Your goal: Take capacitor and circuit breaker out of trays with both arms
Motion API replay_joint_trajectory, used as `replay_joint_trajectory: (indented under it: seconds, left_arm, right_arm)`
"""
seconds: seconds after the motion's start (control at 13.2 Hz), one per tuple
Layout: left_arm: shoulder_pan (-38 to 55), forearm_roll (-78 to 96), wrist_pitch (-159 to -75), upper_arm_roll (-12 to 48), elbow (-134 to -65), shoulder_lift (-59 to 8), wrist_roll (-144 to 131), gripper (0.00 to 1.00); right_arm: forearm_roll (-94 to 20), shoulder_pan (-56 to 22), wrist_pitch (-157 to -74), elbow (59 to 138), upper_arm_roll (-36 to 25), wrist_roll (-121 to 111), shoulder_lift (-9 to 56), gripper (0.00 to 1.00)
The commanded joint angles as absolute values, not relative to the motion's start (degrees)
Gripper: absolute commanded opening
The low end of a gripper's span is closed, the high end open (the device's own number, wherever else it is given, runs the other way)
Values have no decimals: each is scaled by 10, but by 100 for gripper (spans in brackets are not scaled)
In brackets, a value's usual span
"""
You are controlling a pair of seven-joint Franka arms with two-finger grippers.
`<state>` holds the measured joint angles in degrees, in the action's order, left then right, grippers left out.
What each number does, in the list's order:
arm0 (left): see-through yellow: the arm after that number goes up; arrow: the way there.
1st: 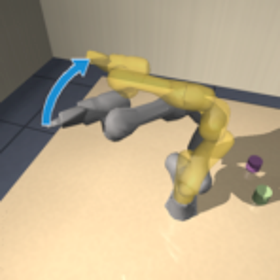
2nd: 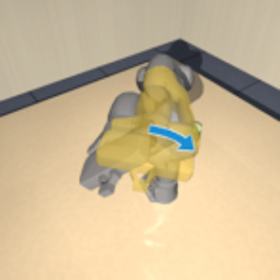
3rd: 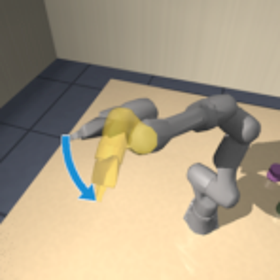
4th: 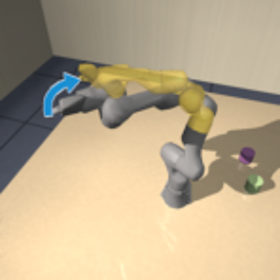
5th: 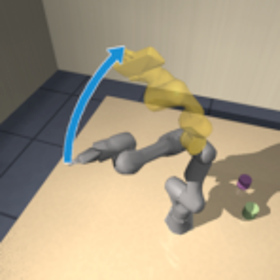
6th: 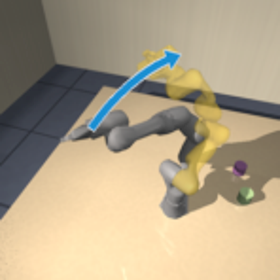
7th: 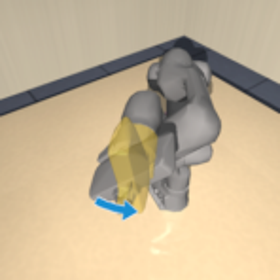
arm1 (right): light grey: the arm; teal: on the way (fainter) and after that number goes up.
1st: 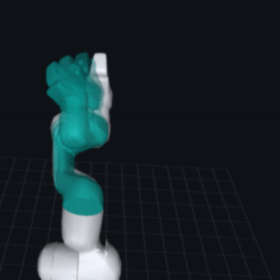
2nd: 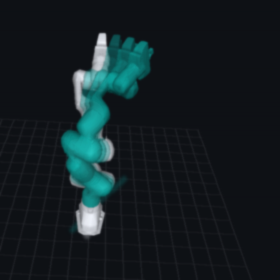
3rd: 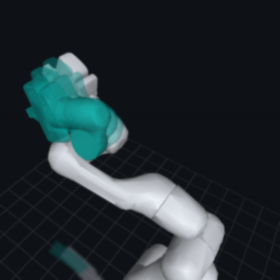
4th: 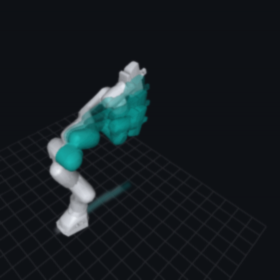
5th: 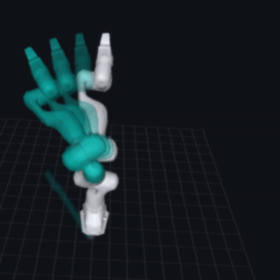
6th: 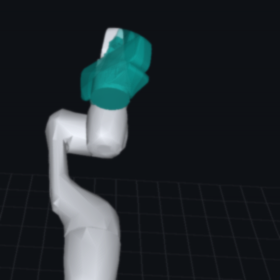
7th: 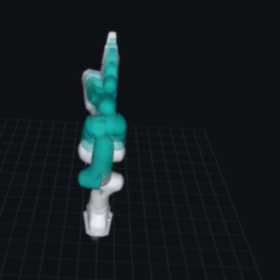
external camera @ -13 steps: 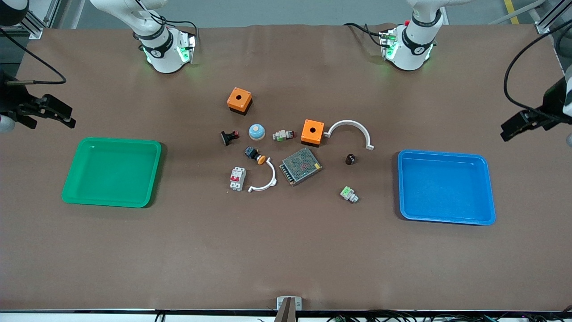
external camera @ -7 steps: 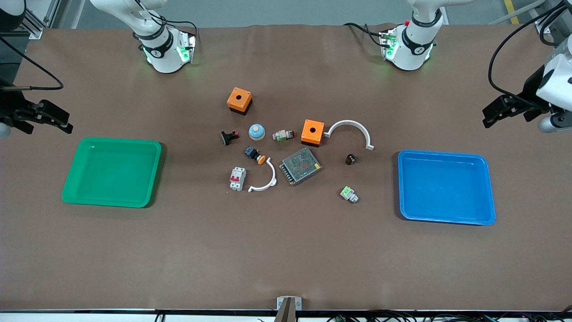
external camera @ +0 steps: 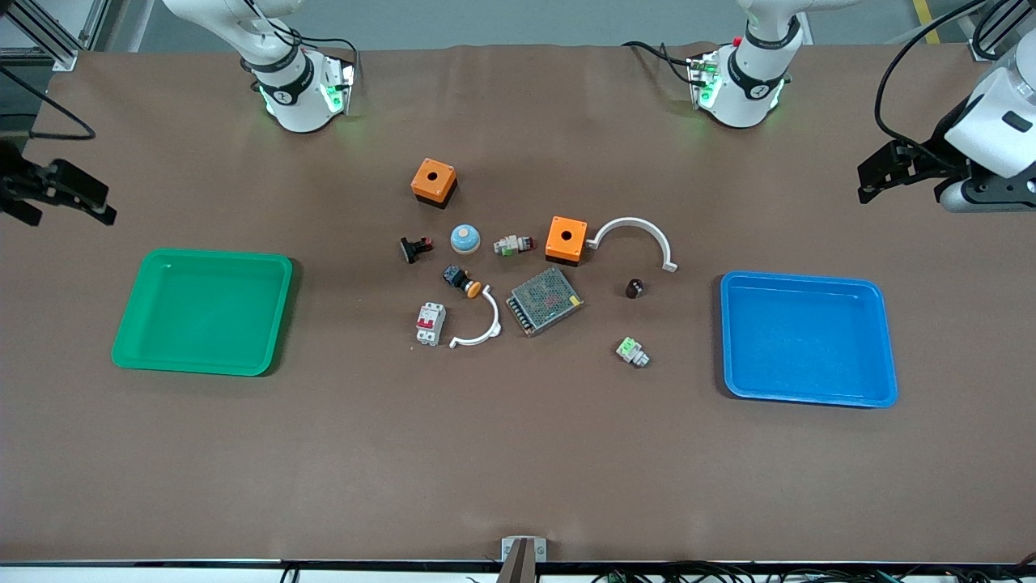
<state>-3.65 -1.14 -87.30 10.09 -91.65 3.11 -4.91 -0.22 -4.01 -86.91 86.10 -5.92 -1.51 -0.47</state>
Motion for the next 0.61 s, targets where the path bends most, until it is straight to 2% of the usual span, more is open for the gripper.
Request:
replay_joint_trajectory:
  seconds: [0.0,0.53]
  left_arm:
    - [-39,2,-859,100,-923,49,-36,100]
    - [-42,22,-857,98,-908,41,-42,100]
  right_arm:
    - [-2,-35,-846,828,-55,-10,17,100]
    - [-1,-36,-846,831,-55,-11,17,100]
